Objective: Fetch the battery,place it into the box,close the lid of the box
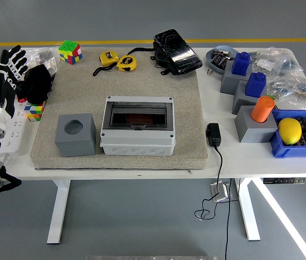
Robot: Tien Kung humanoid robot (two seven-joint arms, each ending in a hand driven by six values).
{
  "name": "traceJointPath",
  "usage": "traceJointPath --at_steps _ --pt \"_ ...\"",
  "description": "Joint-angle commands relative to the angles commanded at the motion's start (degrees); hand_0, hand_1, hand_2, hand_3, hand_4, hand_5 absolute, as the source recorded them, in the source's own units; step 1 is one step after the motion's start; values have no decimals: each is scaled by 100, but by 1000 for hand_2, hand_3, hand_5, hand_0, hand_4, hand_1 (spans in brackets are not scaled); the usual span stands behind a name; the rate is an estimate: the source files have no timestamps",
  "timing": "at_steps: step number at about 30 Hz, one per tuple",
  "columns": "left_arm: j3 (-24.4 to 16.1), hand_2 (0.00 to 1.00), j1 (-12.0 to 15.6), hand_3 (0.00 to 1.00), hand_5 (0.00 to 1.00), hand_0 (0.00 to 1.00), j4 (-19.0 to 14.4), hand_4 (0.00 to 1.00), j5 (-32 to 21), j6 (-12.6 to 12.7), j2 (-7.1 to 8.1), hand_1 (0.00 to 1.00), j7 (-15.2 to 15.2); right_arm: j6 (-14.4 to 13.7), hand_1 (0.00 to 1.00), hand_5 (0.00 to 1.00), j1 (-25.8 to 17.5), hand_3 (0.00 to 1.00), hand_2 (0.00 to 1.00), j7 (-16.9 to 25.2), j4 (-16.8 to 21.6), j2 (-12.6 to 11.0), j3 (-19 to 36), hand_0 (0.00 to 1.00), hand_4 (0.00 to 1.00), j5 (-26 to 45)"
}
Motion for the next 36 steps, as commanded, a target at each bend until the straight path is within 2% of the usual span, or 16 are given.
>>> traceJointPath --at_steps 36 --pt "28 904 18 889 998 907 -10 998 8 13 2 923 -7 -1 823 998 -7 809 782 -2 0 -11 23 850 998 -20"
